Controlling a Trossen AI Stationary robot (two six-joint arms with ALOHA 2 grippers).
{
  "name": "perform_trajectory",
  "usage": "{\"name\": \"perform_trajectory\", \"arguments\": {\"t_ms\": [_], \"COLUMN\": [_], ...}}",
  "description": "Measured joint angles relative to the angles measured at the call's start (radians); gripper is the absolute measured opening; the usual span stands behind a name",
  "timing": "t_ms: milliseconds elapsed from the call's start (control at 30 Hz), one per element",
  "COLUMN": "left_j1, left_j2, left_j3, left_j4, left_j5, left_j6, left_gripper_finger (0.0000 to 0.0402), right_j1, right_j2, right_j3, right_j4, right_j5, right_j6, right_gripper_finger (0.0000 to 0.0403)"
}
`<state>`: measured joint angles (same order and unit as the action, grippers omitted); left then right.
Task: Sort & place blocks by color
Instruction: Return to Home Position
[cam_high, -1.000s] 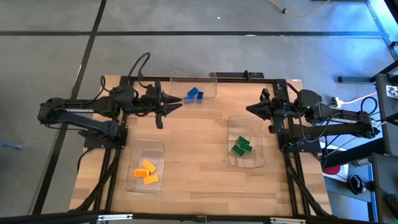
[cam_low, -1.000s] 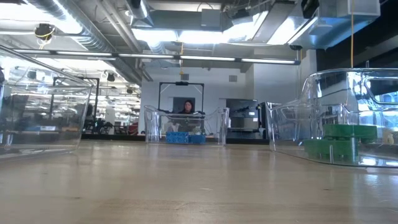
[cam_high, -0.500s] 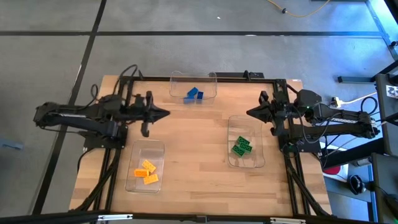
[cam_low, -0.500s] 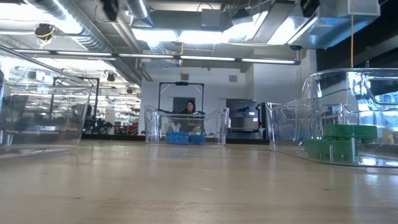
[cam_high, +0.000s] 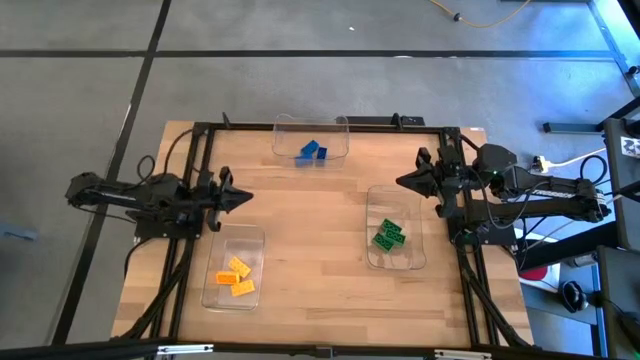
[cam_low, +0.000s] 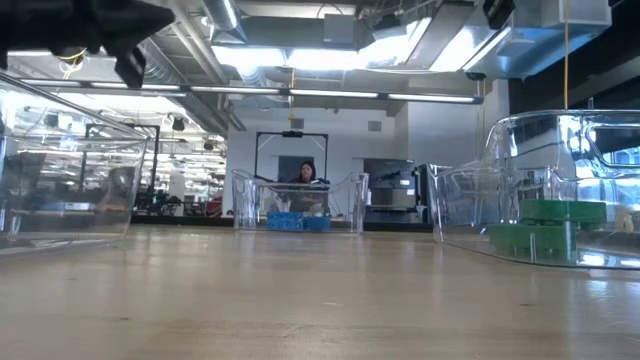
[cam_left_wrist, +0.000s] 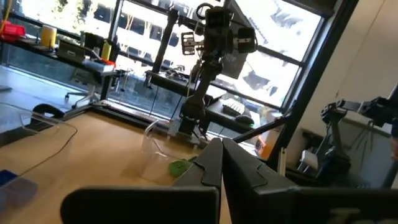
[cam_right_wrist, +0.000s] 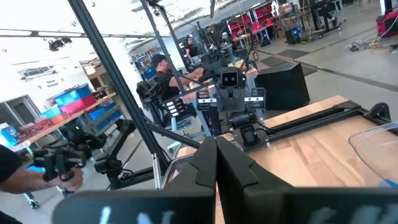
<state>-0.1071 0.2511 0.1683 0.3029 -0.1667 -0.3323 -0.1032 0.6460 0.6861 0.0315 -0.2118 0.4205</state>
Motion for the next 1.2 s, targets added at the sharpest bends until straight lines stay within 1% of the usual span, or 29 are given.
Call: {"name": "perform_trajectory", "arguments": {"t_ms": [300, 400, 700, 800, 867, 933, 1033, 1200], "left_j1": [0.0, 0.0, 0.0, 0.0, 0.0, 0.0, 0.0, 0.0], "left_j2": [-0.242, -0.249, -0.249, -0.244, -0.245, -0.244, -0.244, -0.244], "left_j3": [-0.16, -0.161, -0.161, -0.161, -0.161, -0.161, -0.16, -0.161], "left_j4": [-0.011, -0.112, -0.15, -0.166, -0.163, -0.163, -0.162, -0.161], "left_j5": [-0.012, -0.045, -0.043, -0.043, -0.044, -0.044, -0.045, -0.045], "left_j6": [-0.017, -0.025, 0.001, 0.002, 0.002, 0.002, 0.002, 0.002], "left_gripper_finger": [0.0, 0.0, 0.0, 0.0, 0.0, 0.0, 0.0001, 0.001], "right_j1": [0.0, 0.001, 0.001, 0.001, 0.004, 0.005, 0.007, 0.049], "right_j2": [0.0, -0.001, -0.001, -0.021, -0.047, -0.087, -0.158, -0.27], "right_j3": [0.0, 0.0, 0.0, 0.0, -0.007, -0.037, -0.127, -0.344], "right_j4": [0.0, -0.001, -0.022, -0.069, -0.104, -0.102, -0.025, 0.183], "right_j5": [0.0, 0.0, 0.0, -0.002, -0.002, 0.0, -0.001, 0.001], "right_j6": [0.11, 0.145, 0.151, 0.138, 0.098, 0.073, 0.049, 0.1], "right_gripper_finger": [0.0001, 0.0001, 0.0001, 0.0001, 0.0001, 0.0001, 0.0001, 0.0001]}}
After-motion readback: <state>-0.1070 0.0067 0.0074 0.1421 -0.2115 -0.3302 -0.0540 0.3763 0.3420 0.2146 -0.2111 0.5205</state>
